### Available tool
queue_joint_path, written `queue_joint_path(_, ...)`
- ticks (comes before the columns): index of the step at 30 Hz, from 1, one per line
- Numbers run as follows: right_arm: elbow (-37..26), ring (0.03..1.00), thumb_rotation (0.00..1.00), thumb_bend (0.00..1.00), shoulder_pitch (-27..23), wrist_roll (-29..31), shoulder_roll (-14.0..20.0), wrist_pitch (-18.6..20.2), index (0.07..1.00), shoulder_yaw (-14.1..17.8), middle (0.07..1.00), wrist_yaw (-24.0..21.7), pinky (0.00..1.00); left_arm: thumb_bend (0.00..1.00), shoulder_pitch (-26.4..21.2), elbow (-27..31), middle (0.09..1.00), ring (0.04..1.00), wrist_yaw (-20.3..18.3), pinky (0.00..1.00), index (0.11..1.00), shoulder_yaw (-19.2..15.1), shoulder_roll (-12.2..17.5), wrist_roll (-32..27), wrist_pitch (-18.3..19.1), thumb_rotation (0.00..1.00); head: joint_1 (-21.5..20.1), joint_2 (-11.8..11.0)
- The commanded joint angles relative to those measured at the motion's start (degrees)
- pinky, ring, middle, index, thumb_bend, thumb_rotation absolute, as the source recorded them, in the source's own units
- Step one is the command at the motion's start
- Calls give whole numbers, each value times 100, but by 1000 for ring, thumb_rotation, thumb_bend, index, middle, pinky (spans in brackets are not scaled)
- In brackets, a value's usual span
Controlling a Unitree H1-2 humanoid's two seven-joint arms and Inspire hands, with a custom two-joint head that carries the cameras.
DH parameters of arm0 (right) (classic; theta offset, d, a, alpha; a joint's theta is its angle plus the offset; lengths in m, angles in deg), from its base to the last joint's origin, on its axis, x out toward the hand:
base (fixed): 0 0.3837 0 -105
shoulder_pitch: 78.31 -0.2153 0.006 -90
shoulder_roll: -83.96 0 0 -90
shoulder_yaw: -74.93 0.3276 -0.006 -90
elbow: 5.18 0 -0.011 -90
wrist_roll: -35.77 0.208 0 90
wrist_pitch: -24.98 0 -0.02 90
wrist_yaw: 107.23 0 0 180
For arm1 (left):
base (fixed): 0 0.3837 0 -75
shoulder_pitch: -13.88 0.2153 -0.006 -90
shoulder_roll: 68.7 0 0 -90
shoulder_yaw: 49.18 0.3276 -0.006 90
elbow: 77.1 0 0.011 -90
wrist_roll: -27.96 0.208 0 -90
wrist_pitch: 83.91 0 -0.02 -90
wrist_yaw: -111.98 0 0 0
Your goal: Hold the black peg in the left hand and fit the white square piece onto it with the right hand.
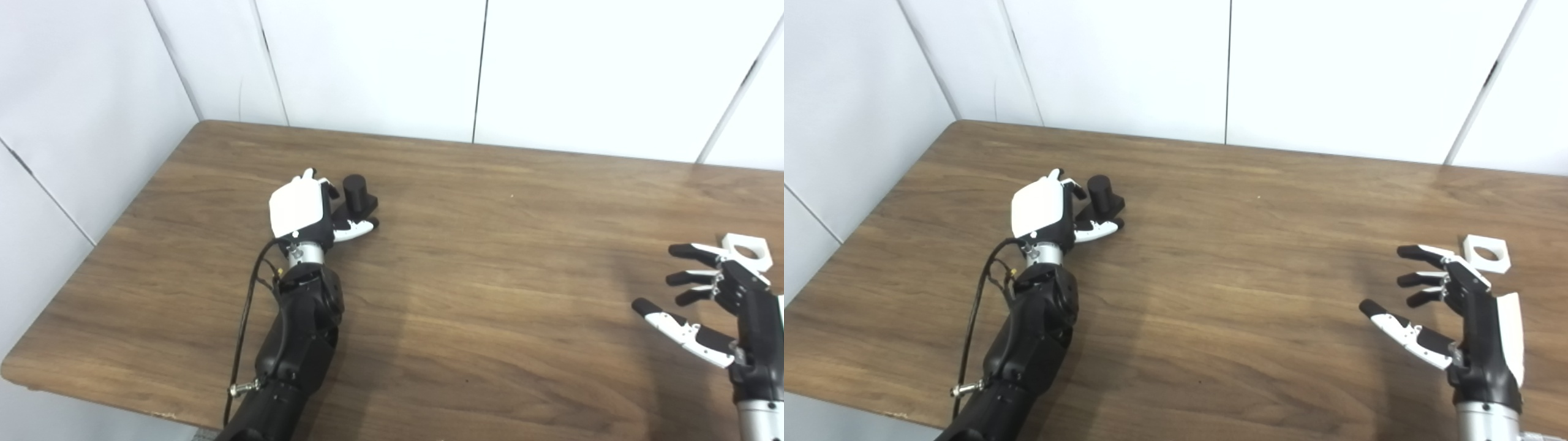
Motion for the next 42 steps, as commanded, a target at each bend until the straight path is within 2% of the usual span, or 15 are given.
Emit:
queue_joint_path(1, -256, 561, 0, 593, -47, 21, -10, -66, 652, 30, 714, 16, 410, 874, -224, -86, 929, 916, 166, 815, 609, 39, 132, -5, 32, 453, 8, 3)
queue_joint_path(6, -300, 556, 0, 590, -37, -17, -22, -16, 654, 31, 715, 14, 406, 801, -212, -124, 899, 894, 216, 800, 579, 130, 210, -85, 31, 401, 1, 14)
queue_joint_path(9, -319, 557, 0, 582, -41, 0, -21, -21, 652, 25, 715, 9, 409, 759, -208, -168, 870, 871, 289, 783, 553, 187, 265, -225, 27, 319, -11, 22)
queue_joint_path(12, -320, 554, 0, 576, -47, 15, -21, -21, 653, 24, 715, 5, 410, 731, -206, -202, 856, 862, 264, 786, 548, 257, 337, -358, 24, 290, -20, 38)
queue_joint_path(18, -361, 553, 0, 565, -83, -15, -19, 12, 651, 21, 710, -8, 410, 704, -208, -263, 841, 839, 255, 756, 527, 398, 459, -532, 28, 296, -25, 52)
queue_joint_path(22, -343, 547, 0, 550, -110, -14, -14, 9, 649, 31, 708, -1, 412, 708, -202, -275, 834, 830, 223, 747, 496, 396, 462, -556, 32, 294, -28, 64)
queue_joint_path(32, -370, 549, 0, 530, -72, -2, -23, 15, 648, 36, 709, -1, 412, 718, -171, -224, 829, 834, 191, 744, 483, 369, 431, -626, 33, 254, -27, 80)
queue_joint_path(33, -374, 552, 0, 524, -68, -12, -24, 18, 649, 35, 710, 1, 415, 598, -171, -227, 828, 835, 188, 751, 484, 365, 428, -641, 33, 152, -27, 80)
queue_joint_path(34, -378, 552, 0, 522, -63, -22, -25, 24, 650, 34, 710, 2, 416, 558, -170, -224, 828, 836, 177, 754, 485, 363, 428, -665, 33, 117, -27, 80)
queue_joint_path(37, -406, 556, 0, 512, -54, 5, -35, 57, 650, 43, 711, -7, 419, 522, -153, -112, 836, 841, 11, 782, 487, 337, 440, -956, 29, 82, -34, 103)
queue_joint_path(42, -419, 566, 0, 498, -41, -17, -36, 84, 651, 33, 711, -4, 425, 523, -72, 240, 851, 865, -538, 828, 487, 320, 578, -1787, -71, 69, -35, 104)
